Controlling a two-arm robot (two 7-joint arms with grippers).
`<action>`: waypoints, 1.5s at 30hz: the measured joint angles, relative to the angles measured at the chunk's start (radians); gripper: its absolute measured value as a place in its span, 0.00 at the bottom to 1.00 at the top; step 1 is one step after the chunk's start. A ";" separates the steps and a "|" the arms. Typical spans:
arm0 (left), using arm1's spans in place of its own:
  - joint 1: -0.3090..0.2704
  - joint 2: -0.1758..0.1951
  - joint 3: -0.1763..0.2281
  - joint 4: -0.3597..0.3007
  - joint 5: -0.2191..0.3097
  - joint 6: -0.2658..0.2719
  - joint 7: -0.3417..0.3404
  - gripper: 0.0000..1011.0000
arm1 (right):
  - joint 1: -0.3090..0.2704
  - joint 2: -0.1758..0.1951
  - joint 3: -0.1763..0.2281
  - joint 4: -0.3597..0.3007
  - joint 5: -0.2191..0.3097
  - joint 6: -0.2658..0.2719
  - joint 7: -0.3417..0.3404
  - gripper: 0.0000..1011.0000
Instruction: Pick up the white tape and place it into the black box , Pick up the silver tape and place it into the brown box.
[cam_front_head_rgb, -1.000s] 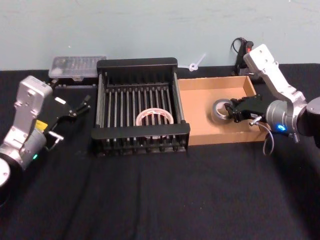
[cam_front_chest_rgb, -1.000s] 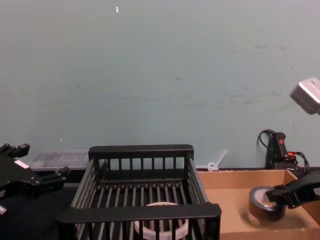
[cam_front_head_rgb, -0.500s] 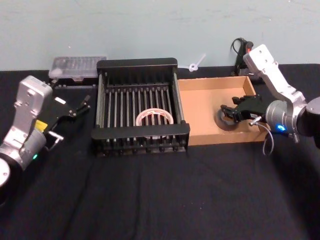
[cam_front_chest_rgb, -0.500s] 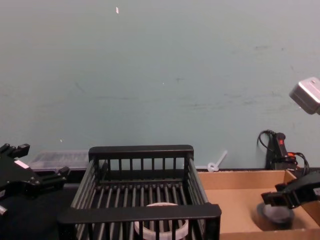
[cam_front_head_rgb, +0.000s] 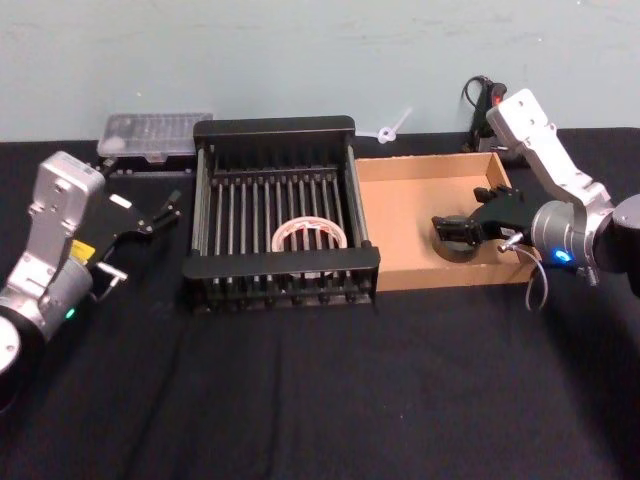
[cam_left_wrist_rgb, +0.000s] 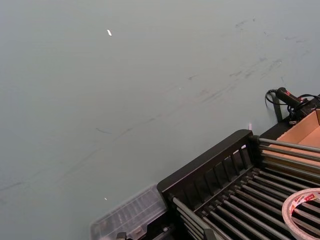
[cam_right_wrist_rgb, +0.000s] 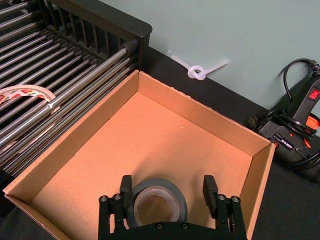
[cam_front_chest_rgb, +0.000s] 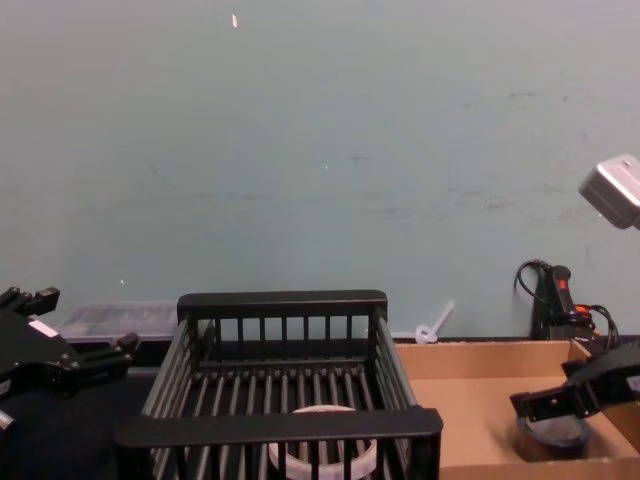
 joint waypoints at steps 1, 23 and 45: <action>0.000 0.000 0.000 0.000 0.000 0.000 0.000 0.99 | 0.000 0.000 0.000 0.000 0.000 0.000 0.000 0.89; 0.000 0.000 0.000 0.000 0.000 0.000 0.000 0.99 | -0.049 -0.031 0.070 -0.026 -0.006 -0.082 -0.085 0.99; 0.000 0.000 0.000 0.000 0.000 0.000 0.000 0.99 | -0.273 -0.098 0.217 -0.122 -0.092 -0.419 -0.327 0.99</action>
